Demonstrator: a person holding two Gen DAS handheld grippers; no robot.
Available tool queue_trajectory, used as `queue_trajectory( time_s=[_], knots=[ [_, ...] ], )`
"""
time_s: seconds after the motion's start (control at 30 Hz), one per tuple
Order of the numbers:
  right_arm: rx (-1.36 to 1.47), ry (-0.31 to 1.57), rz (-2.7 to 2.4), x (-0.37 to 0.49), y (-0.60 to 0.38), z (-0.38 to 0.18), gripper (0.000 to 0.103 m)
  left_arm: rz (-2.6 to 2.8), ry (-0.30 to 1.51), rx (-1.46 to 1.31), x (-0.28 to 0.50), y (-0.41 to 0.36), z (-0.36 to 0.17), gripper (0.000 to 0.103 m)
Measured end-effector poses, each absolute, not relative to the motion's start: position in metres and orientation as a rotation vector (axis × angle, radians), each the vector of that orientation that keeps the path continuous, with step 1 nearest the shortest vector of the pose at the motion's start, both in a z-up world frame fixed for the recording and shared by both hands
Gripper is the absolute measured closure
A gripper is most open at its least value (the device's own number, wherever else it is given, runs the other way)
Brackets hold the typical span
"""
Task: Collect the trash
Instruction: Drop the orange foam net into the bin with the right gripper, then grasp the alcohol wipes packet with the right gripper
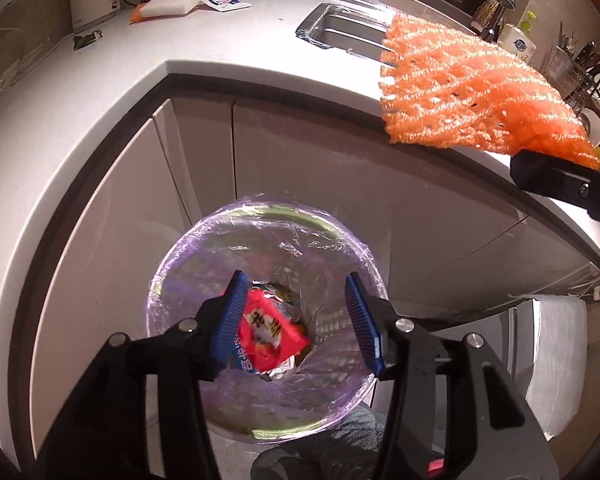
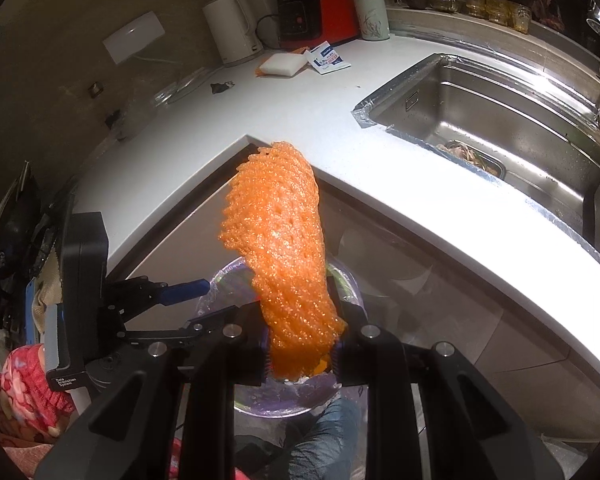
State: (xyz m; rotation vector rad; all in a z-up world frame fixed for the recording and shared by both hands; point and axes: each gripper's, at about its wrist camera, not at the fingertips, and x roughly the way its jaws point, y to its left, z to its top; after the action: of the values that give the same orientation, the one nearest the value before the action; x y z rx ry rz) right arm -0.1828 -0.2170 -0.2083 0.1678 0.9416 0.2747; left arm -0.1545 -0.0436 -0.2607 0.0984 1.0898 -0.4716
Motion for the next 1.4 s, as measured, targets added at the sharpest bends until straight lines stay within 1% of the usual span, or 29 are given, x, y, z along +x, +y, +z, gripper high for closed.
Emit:
queue_trajectory(
  time_s=[0.13, 0.3, 0.37, 0.4, 0.43, 0.57, 0.73, 0.87, 0.9, 0.93, 0.97, 1.07, 1.13, 1.2, 1.27, 1.4],
  knots=[
    [0.161, 0.954, 0.275, -0.181, -0.214, -0.216, 0.080, -0.473, 1.068, 0.101, -0.156, -0.043, -0.251, 0.046],
    [0.130, 0.998, 0.286, -0.179, -0.205, -0.244, 0.080, -0.464, 1.021, 0.090, -0.164, -0.034, -0.227, 0.043],
    [0.124, 1.029, 0.295, -0.178, -0.199, -0.262, 0.080, -0.450, 0.984, 0.096, -0.169, -0.027, -0.213, 0.037],
    [0.127, 1.044, 0.303, -0.177, -0.195, -0.272, 0.080, -0.444, 0.969, 0.098, -0.170, -0.024, -0.208, 0.033],
    [0.131, 1.060, 0.311, -0.176, -0.191, -0.282, 0.080, -0.434, 0.954, 0.096, -0.173, -0.019, -0.202, 0.032],
    [0.111, 1.135, 0.343, -0.170, -0.166, -0.324, 0.080, -0.385, 0.918, 0.066, -0.177, 0.006, -0.185, 0.032],
    [0.032, 1.199, 0.374, -0.162, -0.130, -0.363, 0.080, -0.317, 0.904, 0.066, -0.174, 0.028, -0.178, 0.031],
    [-0.041, 1.234, 0.370, -0.157, -0.111, -0.383, 0.076, -0.290, 0.908, 0.042, -0.172, 0.041, -0.176, 0.031],
    [-0.058, 1.248, 0.366, -0.156, -0.108, -0.388, 0.074, -0.284, 0.908, 0.040, -0.172, 0.043, -0.176, 0.031],
    [-0.074, 1.254, 0.357, -0.154, -0.105, -0.389, 0.064, -0.278, 0.906, 0.042, -0.172, 0.044, -0.176, 0.031],
    [-0.091, 1.259, 0.349, -0.153, -0.103, -0.391, 0.050, -0.274, 0.905, 0.044, -0.171, 0.045, -0.175, 0.031],
    [-0.125, 1.233, 0.342, -0.153, -0.099, -0.382, 0.030, -0.266, 0.901, 0.033, -0.168, 0.051, -0.173, 0.031],
    [-0.152, 1.209, 0.331, -0.153, -0.098, -0.371, 0.024, -0.259, 0.901, 0.020, -0.165, 0.053, -0.172, 0.031],
    [-0.175, 1.181, 0.326, -0.153, -0.098, -0.358, 0.020, -0.251, 0.901, 0.009, -0.161, 0.056, -0.171, 0.031],
    [-0.196, 1.160, 0.316, -0.151, -0.100, -0.348, 0.014, -0.249, 0.903, -0.002, -0.156, 0.057, -0.170, 0.031],
    [-0.190, 1.116, 0.313, -0.146, -0.108, -0.320, 0.013, -0.237, 0.895, -0.008, -0.145, 0.057, -0.167, 0.031]
  ],
)
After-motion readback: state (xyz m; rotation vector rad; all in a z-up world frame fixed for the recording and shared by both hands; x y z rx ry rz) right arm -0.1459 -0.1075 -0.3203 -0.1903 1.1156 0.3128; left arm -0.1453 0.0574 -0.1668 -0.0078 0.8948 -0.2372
